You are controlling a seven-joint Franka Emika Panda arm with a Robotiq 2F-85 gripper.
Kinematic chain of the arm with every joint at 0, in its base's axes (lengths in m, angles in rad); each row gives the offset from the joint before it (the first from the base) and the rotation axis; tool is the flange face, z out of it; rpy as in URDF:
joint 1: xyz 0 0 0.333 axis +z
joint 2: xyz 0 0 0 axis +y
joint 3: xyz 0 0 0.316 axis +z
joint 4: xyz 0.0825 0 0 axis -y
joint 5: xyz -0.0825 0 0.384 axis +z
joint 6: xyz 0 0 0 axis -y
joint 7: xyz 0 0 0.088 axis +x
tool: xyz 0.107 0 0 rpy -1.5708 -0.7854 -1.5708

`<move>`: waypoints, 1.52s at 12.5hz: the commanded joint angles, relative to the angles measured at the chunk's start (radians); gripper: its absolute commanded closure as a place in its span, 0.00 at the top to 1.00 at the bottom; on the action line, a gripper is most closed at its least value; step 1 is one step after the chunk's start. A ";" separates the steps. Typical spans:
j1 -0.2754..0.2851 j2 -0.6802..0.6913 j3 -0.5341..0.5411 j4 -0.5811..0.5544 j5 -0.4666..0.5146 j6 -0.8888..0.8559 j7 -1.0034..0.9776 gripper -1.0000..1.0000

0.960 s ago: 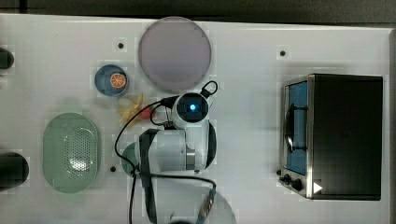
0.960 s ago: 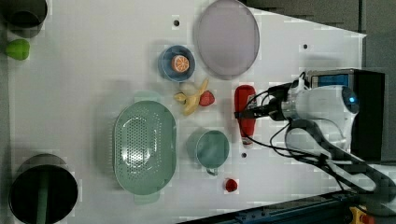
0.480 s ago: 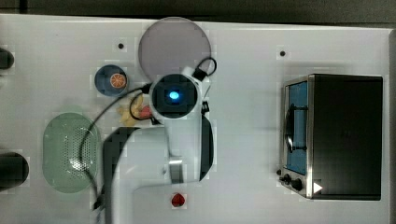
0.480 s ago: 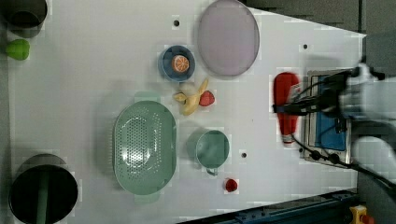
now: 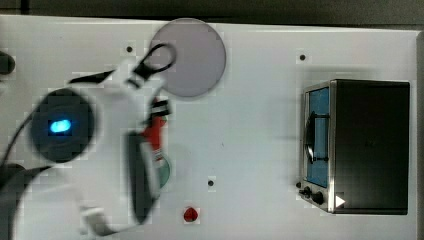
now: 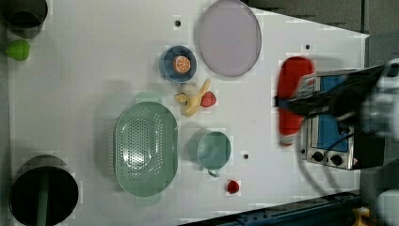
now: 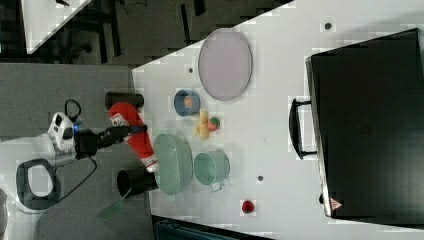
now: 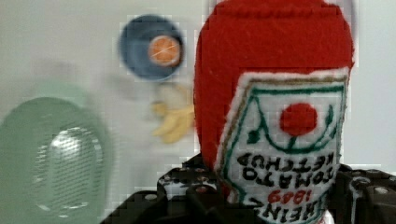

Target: Pick Ketchup from the table and place it in strainer.

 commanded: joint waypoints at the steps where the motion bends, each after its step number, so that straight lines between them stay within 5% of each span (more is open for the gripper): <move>1: 0.059 0.106 0.117 -0.027 0.007 0.006 0.354 0.61; 6: 0.085 0.289 0.265 -0.025 -0.005 0.215 0.653 0.61; 12: 0.136 0.509 0.258 -0.026 -0.111 0.412 0.712 0.61; 16: 0.136 0.572 0.239 -0.015 -0.165 0.482 0.716 0.97; 19: 0.124 0.490 0.239 0.012 -0.152 0.454 0.828 1.00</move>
